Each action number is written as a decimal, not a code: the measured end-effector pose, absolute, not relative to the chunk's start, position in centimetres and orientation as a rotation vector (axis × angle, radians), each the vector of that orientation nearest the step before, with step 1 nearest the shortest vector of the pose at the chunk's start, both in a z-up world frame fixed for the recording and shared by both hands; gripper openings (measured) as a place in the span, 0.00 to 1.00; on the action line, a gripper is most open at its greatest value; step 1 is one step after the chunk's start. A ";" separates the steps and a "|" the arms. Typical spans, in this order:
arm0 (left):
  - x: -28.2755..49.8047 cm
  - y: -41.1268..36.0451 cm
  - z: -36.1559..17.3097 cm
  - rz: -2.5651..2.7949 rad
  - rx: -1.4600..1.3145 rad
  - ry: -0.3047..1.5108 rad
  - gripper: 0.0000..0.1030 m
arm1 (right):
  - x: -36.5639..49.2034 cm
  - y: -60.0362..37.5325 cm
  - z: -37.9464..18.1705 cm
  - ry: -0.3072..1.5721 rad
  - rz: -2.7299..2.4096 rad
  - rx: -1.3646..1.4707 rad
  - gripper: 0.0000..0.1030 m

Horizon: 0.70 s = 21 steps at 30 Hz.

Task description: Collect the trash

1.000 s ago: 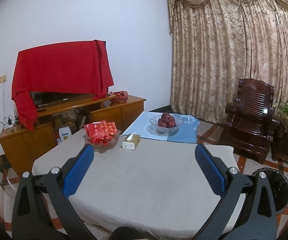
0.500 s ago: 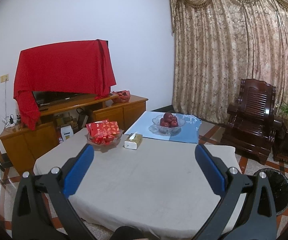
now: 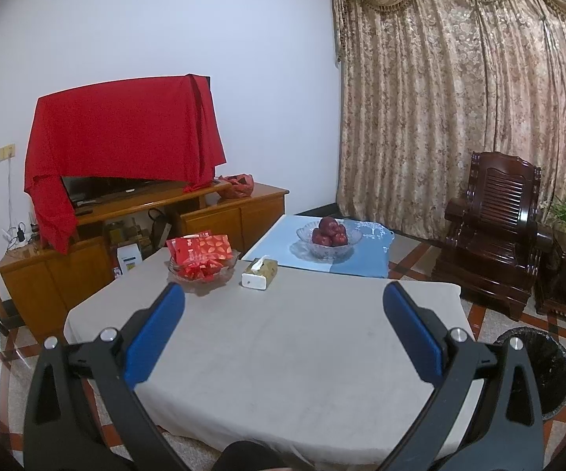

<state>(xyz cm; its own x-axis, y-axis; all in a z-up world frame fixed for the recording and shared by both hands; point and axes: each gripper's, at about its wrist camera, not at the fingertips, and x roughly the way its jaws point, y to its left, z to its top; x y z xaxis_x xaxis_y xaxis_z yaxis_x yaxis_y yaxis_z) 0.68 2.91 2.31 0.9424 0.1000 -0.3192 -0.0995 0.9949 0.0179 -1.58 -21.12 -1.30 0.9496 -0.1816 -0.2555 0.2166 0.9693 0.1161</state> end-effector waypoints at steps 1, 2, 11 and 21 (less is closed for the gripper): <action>0.7 2.9 2.3 0.102 0.001 0.325 0.95 | -1.6 -21.1 -1.3 0.246 -0.204 0.143 0.94; 0.6 2.9 2.3 0.103 0.002 0.324 0.95 | -1.6 -21.1 -1.3 0.245 -0.204 0.143 0.94; 0.7 3.0 2.3 0.101 -0.001 0.326 0.95 | -1.6 -21.1 -1.4 0.247 -0.202 0.146 0.94; 0.7 2.9 2.2 0.102 0.000 0.327 0.95 | -1.5 -20.9 -1.5 0.249 -0.202 0.145 0.94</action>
<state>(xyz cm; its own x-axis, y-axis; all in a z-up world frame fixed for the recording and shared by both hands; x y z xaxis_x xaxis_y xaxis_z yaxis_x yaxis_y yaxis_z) 0.69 2.89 2.23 0.9420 0.1002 -0.3204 -0.1000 0.9948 0.0169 -1.50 -20.95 -1.53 0.9492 -0.1801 -0.2581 0.2158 0.9694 0.1172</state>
